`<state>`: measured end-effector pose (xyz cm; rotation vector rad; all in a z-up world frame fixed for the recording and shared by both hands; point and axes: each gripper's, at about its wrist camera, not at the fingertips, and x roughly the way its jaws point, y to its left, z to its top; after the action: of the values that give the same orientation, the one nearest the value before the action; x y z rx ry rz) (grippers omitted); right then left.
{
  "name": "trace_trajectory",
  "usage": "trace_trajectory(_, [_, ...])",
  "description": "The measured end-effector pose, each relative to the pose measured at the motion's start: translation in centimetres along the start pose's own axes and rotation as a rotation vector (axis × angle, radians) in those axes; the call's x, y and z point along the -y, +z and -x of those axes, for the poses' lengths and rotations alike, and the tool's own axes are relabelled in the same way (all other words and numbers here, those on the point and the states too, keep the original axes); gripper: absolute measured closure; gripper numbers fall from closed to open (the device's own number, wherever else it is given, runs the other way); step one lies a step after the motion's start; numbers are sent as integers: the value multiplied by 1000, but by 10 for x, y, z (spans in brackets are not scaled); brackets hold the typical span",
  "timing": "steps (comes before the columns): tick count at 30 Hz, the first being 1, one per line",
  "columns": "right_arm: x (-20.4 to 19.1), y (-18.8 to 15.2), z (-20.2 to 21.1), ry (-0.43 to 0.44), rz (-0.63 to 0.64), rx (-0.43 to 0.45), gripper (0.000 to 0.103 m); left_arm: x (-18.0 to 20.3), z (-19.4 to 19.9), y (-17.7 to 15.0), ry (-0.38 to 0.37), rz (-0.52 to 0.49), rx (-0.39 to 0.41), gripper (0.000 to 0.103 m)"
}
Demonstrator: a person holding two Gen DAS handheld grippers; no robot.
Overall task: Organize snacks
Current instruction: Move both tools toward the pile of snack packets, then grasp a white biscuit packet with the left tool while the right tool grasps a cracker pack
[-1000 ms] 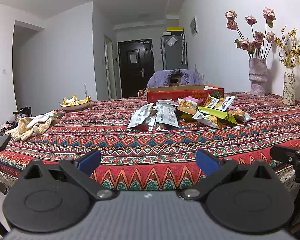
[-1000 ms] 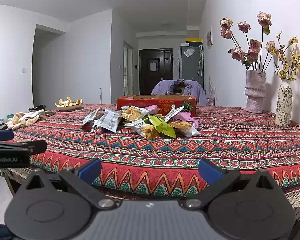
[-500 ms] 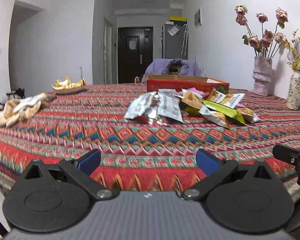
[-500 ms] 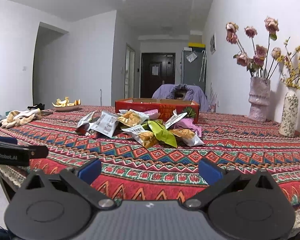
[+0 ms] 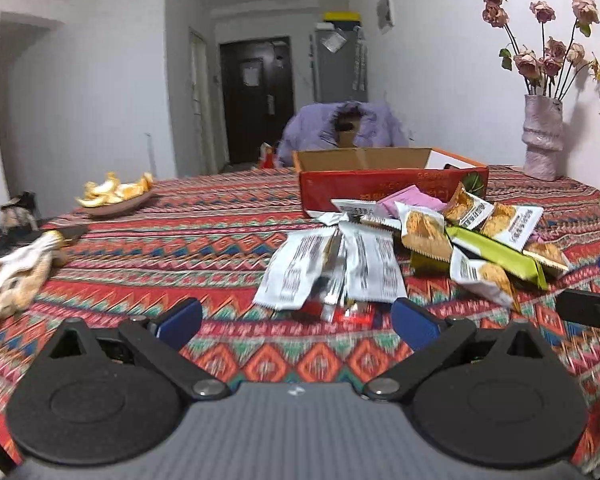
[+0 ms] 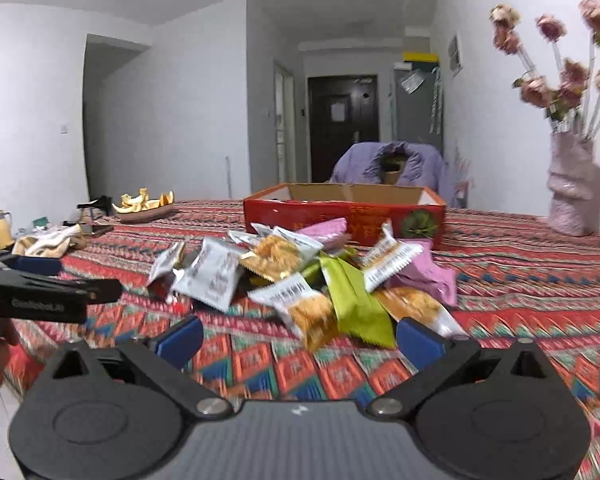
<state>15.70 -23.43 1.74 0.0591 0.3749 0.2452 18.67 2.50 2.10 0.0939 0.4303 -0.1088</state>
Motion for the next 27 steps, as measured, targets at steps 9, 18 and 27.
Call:
trace_trajectory(9, [14, 45, -81, 149, 93, -159, 16, -26, -71, 37, -131, -4, -80, 16])
trace_trajectory(18, [24, 46, -126, 254, 115, -305, 48, -67, -116, 39, -380, 183, -186, 21])
trace_trajectory(27, [37, 36, -114, 300, 92, -394, 41, -79, -108, 26, -416, 201, -184, 42])
